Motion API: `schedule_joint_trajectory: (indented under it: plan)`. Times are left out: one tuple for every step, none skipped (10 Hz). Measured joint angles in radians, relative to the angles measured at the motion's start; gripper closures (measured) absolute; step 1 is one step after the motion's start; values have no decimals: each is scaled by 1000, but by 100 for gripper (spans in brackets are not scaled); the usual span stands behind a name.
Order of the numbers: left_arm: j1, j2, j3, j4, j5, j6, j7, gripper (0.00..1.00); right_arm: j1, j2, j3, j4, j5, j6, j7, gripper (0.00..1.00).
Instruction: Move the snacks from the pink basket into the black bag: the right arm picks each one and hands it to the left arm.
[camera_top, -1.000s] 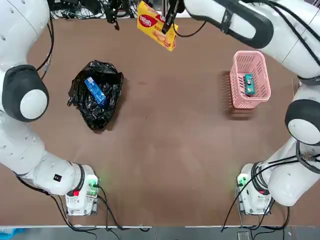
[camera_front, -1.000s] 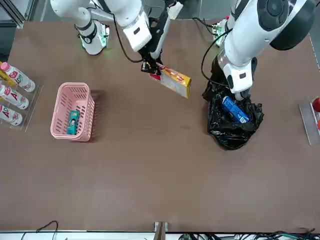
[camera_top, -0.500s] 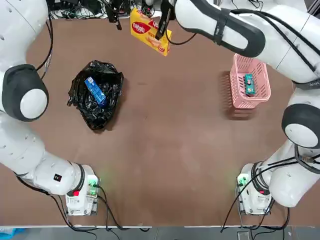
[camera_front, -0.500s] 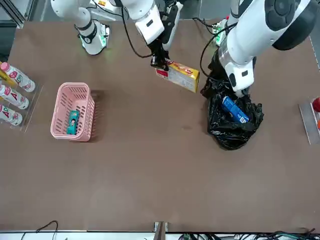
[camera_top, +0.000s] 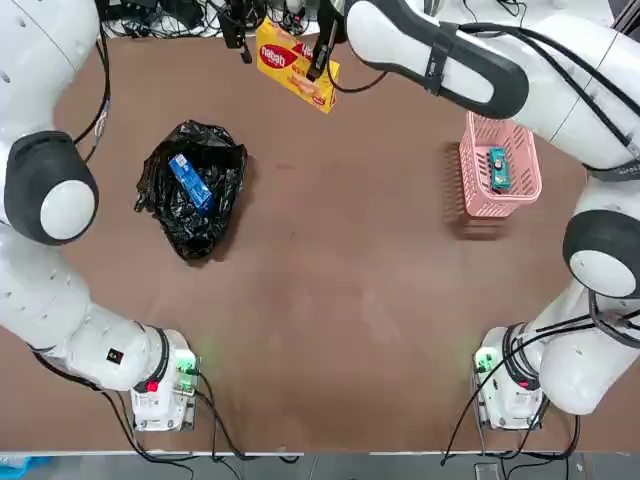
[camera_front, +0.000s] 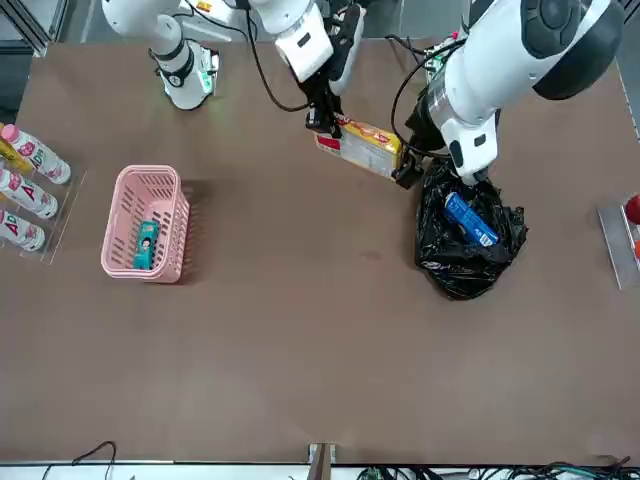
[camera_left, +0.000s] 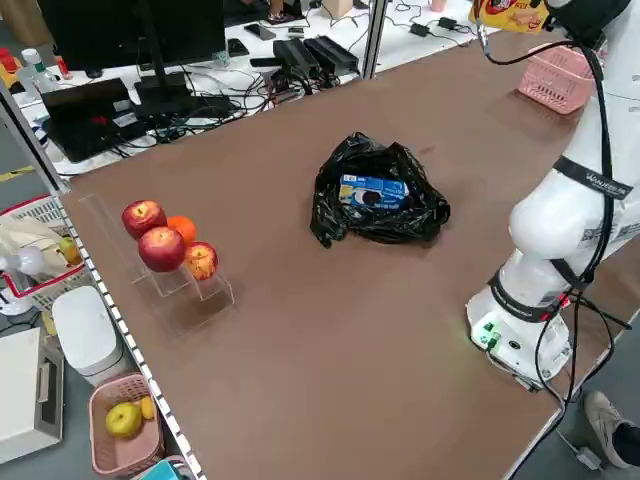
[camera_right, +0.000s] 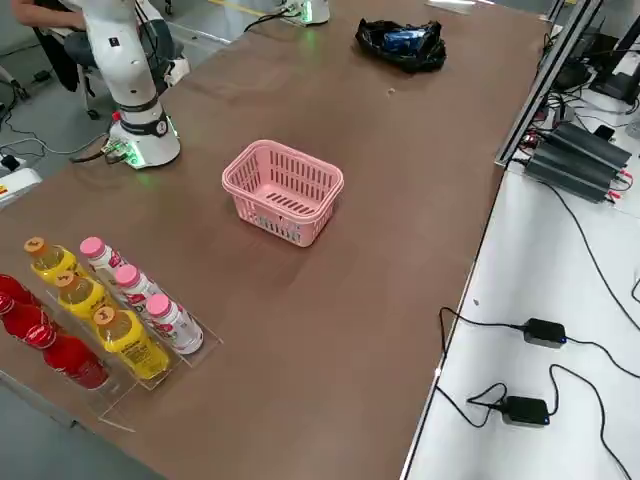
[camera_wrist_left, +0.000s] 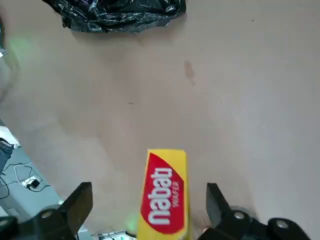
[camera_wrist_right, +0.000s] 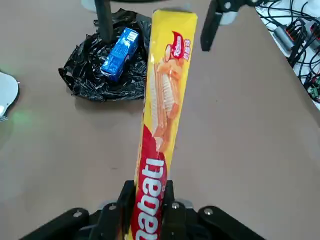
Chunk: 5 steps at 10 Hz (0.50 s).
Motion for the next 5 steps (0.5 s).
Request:
schedule_joint_trajectory:
  plan:
    - [-11, 0, -1, 0, -1, 0, -3, 0, 5, 4, 0, 0, -4, 3, 11, 73]
    - [-29, 0, -2, 1, -2, 0, -12, 3, 11, 9, 0, 0, -14, 8, 25, 73]
    - [-47, 0, -2, 1, -2, 0, -21, 16, 17, 13, 0, 3, -21, 12, 44, 73]
    - [-54, 0, -2, 1, -2, 0, -27, 33, 21, 17, 0, 6, -23, 12, 58, 73]
    - [-53, 0, -1, 1, -2, 3, -28, 48, 23, 19, 0, 7, -23, 12, 60, 73]
